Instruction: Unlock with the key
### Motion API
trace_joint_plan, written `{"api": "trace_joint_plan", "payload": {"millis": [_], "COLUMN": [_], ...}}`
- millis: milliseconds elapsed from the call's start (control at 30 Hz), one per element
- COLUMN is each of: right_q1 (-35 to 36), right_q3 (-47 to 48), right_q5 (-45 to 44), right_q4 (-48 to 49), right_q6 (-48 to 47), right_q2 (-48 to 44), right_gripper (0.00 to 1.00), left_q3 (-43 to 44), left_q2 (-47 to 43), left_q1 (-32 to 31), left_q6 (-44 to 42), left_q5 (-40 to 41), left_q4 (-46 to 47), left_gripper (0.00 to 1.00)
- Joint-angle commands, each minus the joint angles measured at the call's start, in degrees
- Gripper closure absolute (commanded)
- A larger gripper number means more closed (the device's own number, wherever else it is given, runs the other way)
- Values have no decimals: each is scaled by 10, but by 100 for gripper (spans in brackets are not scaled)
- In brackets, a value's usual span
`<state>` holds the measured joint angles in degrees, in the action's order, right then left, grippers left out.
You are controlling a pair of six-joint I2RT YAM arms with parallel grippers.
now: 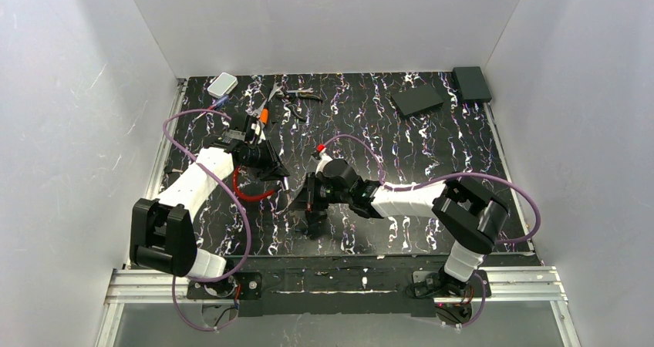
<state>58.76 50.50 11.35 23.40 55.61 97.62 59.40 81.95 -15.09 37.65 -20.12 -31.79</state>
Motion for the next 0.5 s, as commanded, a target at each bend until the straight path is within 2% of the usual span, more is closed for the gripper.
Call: {"api": "trace_joint_plan", "payload": {"millis": [0, 467], "right_q1": [-4, -5], "right_q3": [18, 13], "right_q5": [2, 11], "right_q4": [34, 28], "right_q6": [3, 1], "right_q2": [0, -18], "right_gripper": [99, 99], "left_q3": [-1, 1], "left_q2": [-31, -32], "left_q1": [2, 2], "left_q6": [-9, -12], "left_q5": [-18, -4], "left_q4": [-2, -7], "left_gripper": [100, 100]}}
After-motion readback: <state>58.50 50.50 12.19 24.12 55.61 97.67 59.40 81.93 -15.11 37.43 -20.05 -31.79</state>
